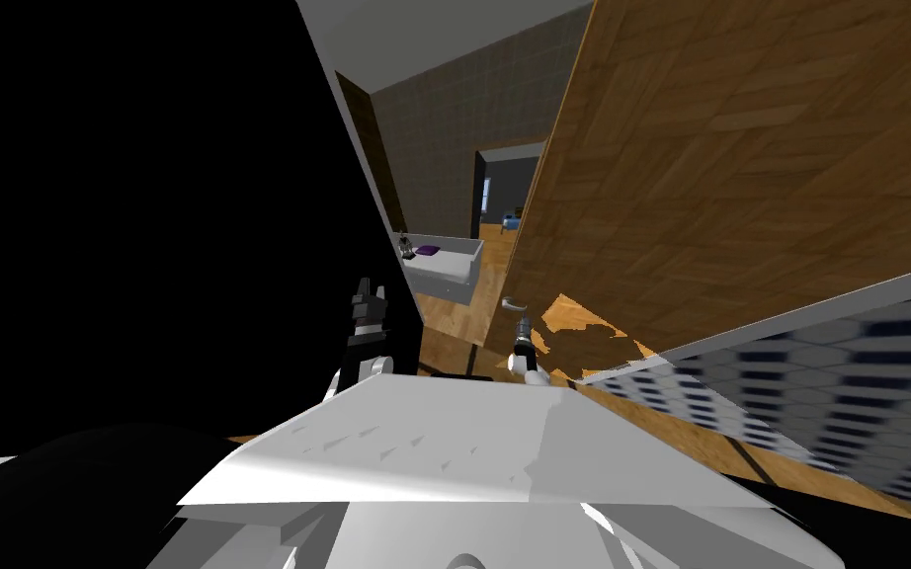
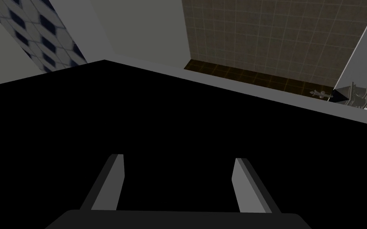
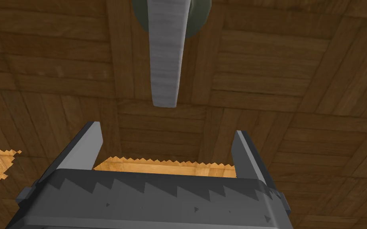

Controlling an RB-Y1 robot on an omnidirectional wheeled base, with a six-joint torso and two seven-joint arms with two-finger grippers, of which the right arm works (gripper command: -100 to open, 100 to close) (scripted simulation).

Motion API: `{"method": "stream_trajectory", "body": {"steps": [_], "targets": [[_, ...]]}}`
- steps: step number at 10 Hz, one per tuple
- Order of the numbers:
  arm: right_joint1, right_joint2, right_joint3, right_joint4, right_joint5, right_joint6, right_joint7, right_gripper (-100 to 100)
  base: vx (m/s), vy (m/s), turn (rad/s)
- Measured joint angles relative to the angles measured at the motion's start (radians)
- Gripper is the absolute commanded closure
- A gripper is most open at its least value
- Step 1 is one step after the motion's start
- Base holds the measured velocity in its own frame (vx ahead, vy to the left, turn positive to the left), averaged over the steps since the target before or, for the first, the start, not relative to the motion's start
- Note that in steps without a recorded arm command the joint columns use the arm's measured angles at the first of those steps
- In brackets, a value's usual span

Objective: Pull the door open

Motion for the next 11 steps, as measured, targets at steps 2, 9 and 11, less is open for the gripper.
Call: {"method": "stream_trajectory", "body": {"steps": [2,9,11], "targets": [[0.001,0.003,-0.003,0.000,-0.002,-0.002,-0.004,-100,0.185,-0.007,0.071],[0.003,0.006,-0.005,0.000,-0.003,0.000,-0.006,100,0.028,0.001,0.011],[0.004,0.007,-0.005,0.001,-0.003,0.001,-0.006,100,-0.063,-0.001,-0.023]]}}
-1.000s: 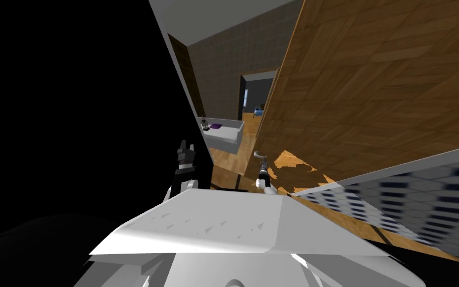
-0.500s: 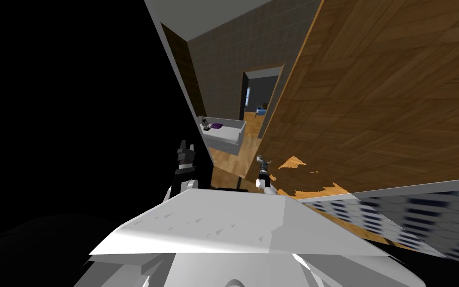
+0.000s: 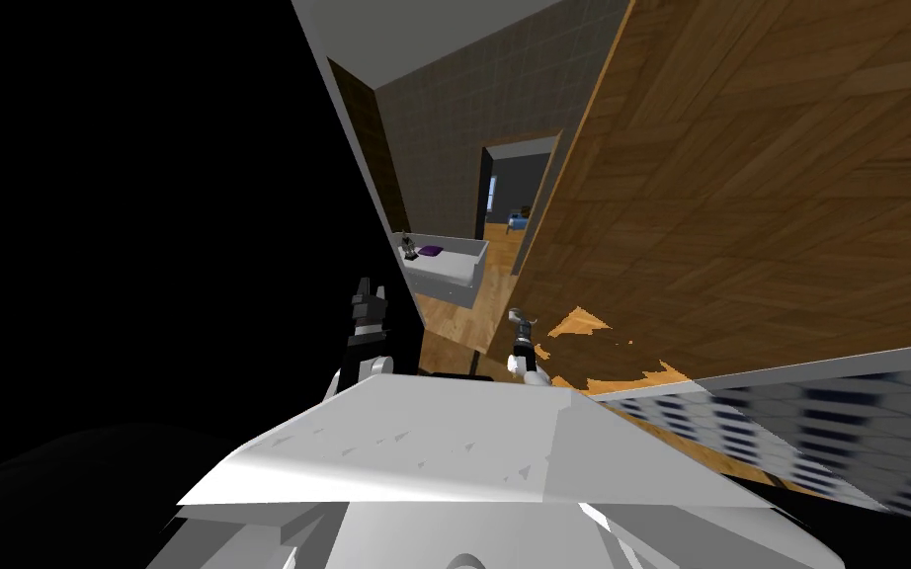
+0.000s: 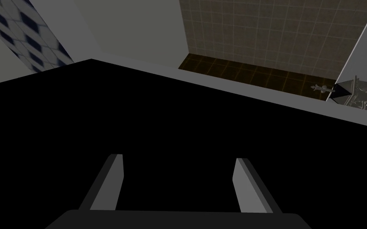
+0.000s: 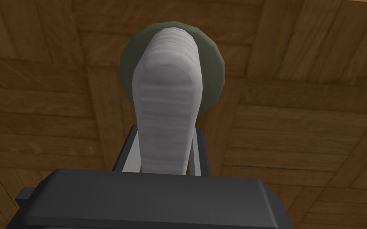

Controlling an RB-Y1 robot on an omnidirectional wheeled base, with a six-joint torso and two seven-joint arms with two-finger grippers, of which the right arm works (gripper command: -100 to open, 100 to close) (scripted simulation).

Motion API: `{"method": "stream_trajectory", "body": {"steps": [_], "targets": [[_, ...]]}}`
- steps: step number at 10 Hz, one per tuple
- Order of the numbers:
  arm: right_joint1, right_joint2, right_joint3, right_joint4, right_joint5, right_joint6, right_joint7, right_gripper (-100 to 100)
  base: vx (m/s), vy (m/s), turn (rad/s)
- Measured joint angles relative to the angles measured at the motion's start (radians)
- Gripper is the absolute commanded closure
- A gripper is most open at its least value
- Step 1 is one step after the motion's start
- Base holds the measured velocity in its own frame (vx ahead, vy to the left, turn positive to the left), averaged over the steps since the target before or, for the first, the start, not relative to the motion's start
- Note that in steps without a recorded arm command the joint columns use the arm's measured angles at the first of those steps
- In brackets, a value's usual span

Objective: Pull the door open

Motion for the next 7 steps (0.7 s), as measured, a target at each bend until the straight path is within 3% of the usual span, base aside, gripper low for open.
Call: {"method": "stream_trajectory", "body": {"steps": [1,5,7], "targets": [[-0.001,-0.002,0.007,-0.010,0.001,0.002,-0.003,100,-0.180,0.023,-0.034],[-0.013,-0.016,0.039,0.025,0.000,-0.013,-0.025,100,-0.168,0.019,-0.055],[0.027,-0.017,0.066,-0.044,0.001,0.022,-0.039,100,-0.168,0.024,-0.095]]}}
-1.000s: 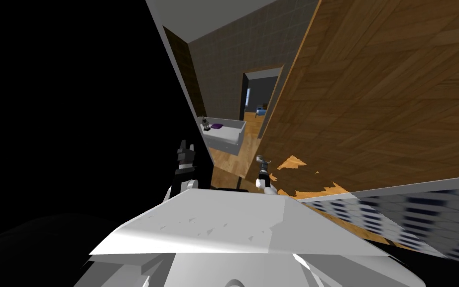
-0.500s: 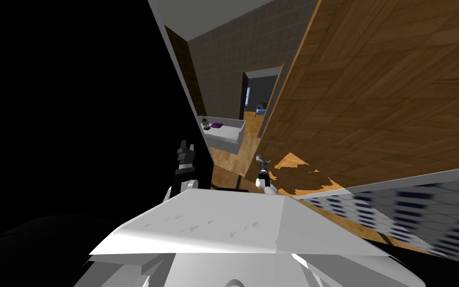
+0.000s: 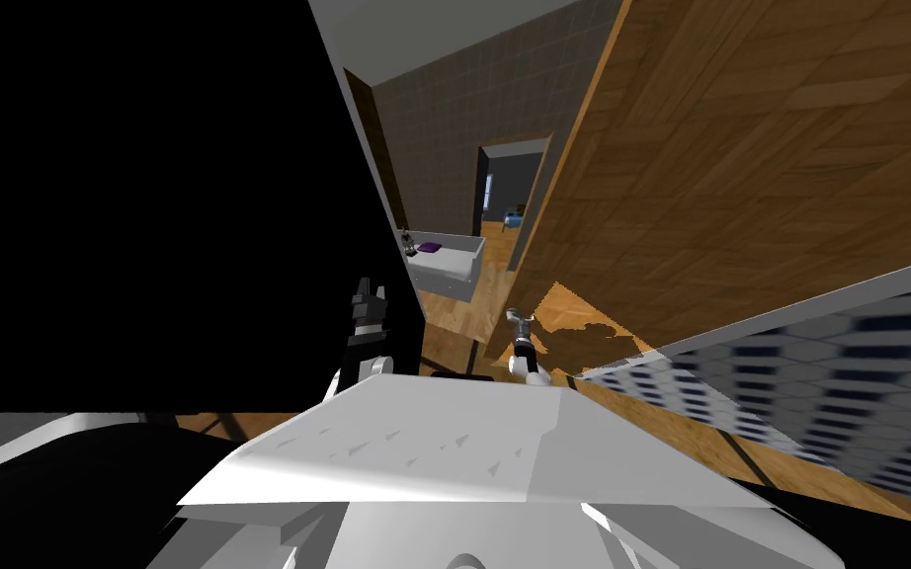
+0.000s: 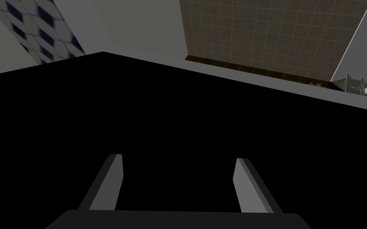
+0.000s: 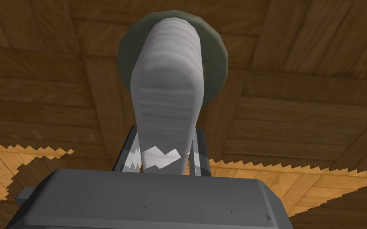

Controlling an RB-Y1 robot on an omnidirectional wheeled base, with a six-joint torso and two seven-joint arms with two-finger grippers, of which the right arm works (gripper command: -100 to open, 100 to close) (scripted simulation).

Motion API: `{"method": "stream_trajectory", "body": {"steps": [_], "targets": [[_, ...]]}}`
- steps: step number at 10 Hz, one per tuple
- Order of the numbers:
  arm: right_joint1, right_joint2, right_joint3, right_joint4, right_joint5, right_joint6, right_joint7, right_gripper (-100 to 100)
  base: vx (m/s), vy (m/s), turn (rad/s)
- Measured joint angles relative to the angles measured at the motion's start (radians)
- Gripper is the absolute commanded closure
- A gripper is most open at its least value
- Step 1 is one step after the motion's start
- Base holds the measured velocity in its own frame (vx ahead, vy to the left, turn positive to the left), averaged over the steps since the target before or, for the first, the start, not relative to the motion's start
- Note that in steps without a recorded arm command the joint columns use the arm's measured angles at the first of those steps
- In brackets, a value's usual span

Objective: Pull the door open

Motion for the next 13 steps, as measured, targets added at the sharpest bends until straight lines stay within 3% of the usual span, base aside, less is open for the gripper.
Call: {"method": "stream_trajectory", "body": {"steps": [2,5,6,8,9,12,13], "targets": [[0.010,-0.004,0.014,-0.006,-0.002,0.006,-0.009,100,-0.037,-0.013,0.005],[-0.039,-0.036,0.036,0.098,-0.009,-0.048,-0.035,100,-0.036,-0.021,-0.032],[-0.009,-0.032,0.045,0.042,-0.008,-0.027,-0.039,100,-0.041,-0.017,-0.021],[0.002,-0.041,0.075,0.016,-0.011,-0.010,-0.053,100,-0.042,-0.016,-0.001],[-0.009,-0.055,0.086,0.049,-0.012,-0.026,-0.068,100,-0.023,-0.015,0.019],[0.013,-0.084,0.145,0.028,-0.012,-0.023,-0.111,100,-0.013,-0.019,0.054],[0.003,-0.098,0.166,0.048,-0.011,-0.030,-0.130,100,-0.021,-0.031,0.129]]}}
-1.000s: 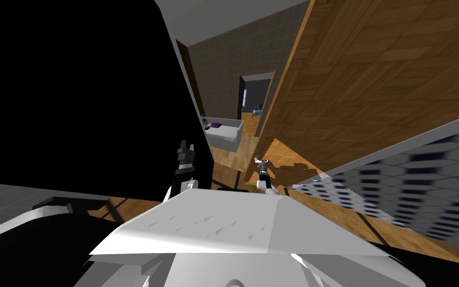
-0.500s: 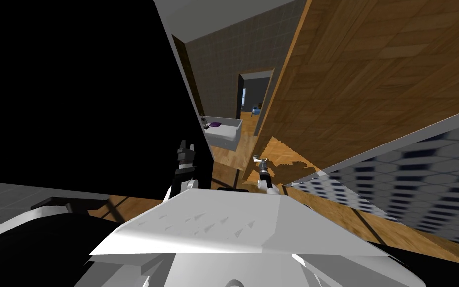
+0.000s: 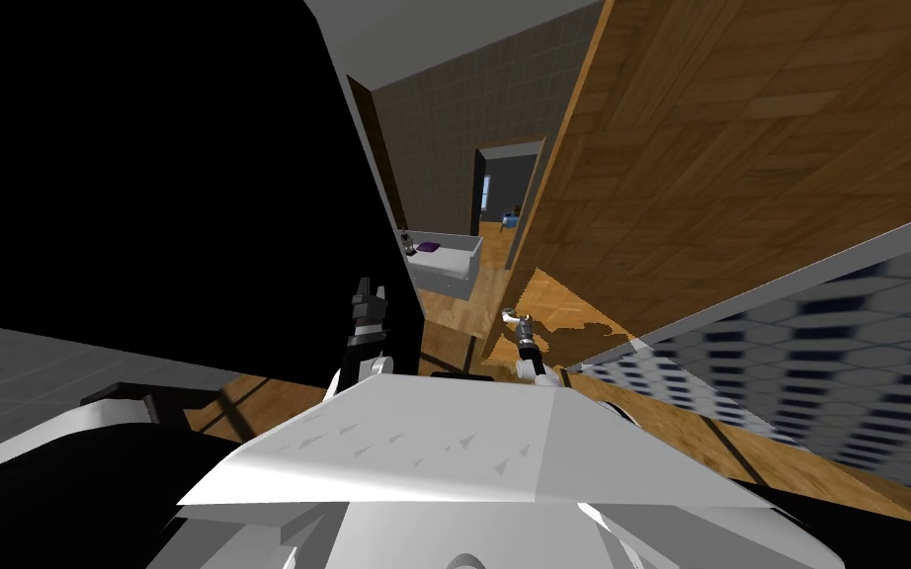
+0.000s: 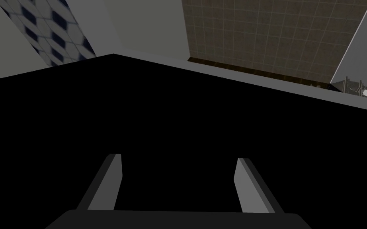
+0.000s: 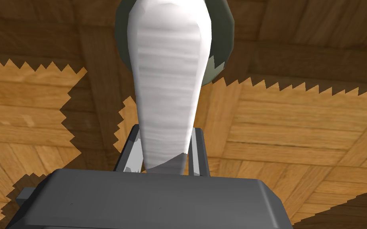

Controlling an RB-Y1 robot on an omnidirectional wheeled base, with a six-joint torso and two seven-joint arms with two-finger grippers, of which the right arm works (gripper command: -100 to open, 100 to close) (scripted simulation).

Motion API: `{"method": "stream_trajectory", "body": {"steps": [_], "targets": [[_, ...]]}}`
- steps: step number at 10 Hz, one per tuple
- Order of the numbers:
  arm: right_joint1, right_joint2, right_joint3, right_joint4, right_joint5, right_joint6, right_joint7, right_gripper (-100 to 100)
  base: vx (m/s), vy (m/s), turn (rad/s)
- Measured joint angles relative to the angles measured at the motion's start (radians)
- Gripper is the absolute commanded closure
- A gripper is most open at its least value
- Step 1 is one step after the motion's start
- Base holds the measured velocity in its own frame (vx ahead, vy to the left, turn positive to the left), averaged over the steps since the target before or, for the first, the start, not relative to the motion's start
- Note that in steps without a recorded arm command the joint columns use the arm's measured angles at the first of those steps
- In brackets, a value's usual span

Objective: Pull the door open

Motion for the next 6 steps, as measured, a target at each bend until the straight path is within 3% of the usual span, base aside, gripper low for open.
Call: {"method": "stream_trajectory", "body": {"steps": [2,3,6], "targets": [[0.016,-0.022,0.038,-0.016,0.001,0.000,-0.032,100,-0.017,-0.018,0.108],[0.017,-0.022,0.041,-0.018,0.002,0.002,-0.034,100,-0.073,-0.014,0.238],[0.036,-0.072,0.053,-0.001,0.007,-0.042,-0.088,100,-0.169,-0.004,0.229]]}}
